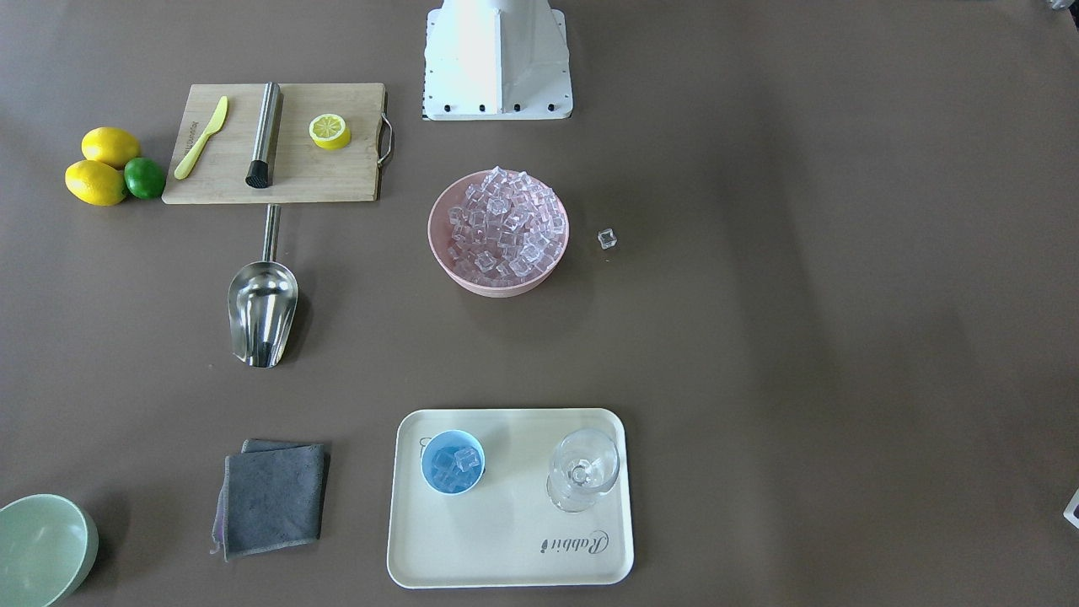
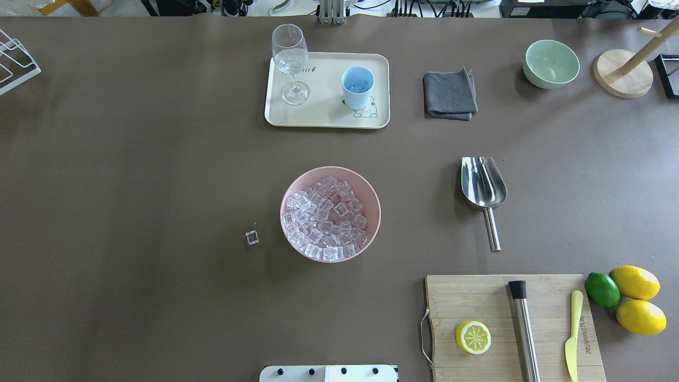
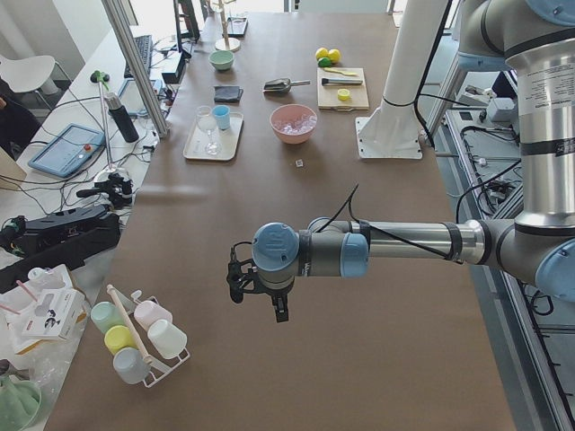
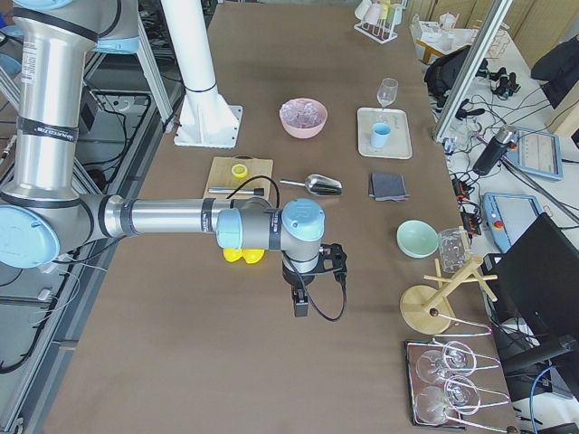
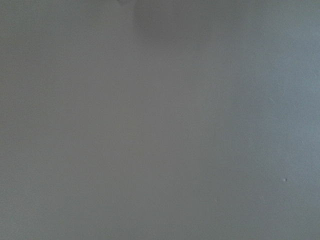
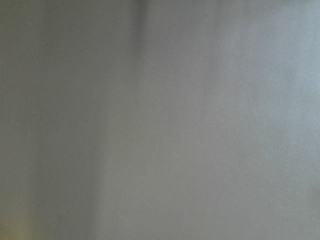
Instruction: Put ice in cup with scoop
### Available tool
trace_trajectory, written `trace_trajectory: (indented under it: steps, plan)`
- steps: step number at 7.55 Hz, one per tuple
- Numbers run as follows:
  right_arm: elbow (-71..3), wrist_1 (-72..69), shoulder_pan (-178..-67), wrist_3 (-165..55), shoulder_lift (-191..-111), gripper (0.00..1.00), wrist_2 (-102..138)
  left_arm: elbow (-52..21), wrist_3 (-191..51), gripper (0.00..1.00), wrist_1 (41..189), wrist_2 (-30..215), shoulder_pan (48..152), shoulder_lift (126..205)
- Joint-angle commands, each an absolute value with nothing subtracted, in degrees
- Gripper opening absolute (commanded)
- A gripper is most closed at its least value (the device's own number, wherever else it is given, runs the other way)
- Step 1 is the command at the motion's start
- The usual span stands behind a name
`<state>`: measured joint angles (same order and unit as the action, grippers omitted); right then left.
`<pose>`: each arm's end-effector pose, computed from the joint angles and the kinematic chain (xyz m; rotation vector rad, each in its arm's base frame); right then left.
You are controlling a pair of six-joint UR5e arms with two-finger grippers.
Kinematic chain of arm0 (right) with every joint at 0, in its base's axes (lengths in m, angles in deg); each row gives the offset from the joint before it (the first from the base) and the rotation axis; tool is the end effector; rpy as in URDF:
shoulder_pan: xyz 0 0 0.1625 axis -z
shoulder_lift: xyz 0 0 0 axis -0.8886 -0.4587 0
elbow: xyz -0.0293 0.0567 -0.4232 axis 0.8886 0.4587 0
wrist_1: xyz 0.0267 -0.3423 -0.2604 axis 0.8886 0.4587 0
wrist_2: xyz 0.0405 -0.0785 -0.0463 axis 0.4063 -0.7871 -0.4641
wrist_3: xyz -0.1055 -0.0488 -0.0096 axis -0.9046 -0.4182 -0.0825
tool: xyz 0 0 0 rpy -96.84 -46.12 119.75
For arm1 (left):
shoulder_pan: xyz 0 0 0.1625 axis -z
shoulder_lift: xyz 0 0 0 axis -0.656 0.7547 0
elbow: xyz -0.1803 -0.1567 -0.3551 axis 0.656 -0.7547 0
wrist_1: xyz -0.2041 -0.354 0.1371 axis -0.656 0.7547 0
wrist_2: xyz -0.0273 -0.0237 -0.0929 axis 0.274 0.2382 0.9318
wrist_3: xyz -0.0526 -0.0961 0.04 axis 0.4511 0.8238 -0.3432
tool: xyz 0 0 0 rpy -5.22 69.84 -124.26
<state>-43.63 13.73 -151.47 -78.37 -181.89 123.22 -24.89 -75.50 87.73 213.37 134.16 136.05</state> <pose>0.0514 -0.4332 0.6576 0.0394 -0.6726 -0.1392 -0.0648 -0.4322 0.6518 -0.0488 0.9147 -0.2005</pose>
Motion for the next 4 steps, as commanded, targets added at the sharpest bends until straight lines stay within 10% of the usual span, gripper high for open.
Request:
trace_trajectory:
  steps: [1,4]
  plan:
    - [-41.2,13.7,-153.2,-79.5,-181.8,1.00,123.8,-24.8,-75.5,0.98,87.7,213.4,134.2,136.0]
    - [-41.2,14.2,-153.8,-75.4,-182.1,1.00,128.8,-24.8,-75.5,0.98,87.6,213.4,134.2,136.0]
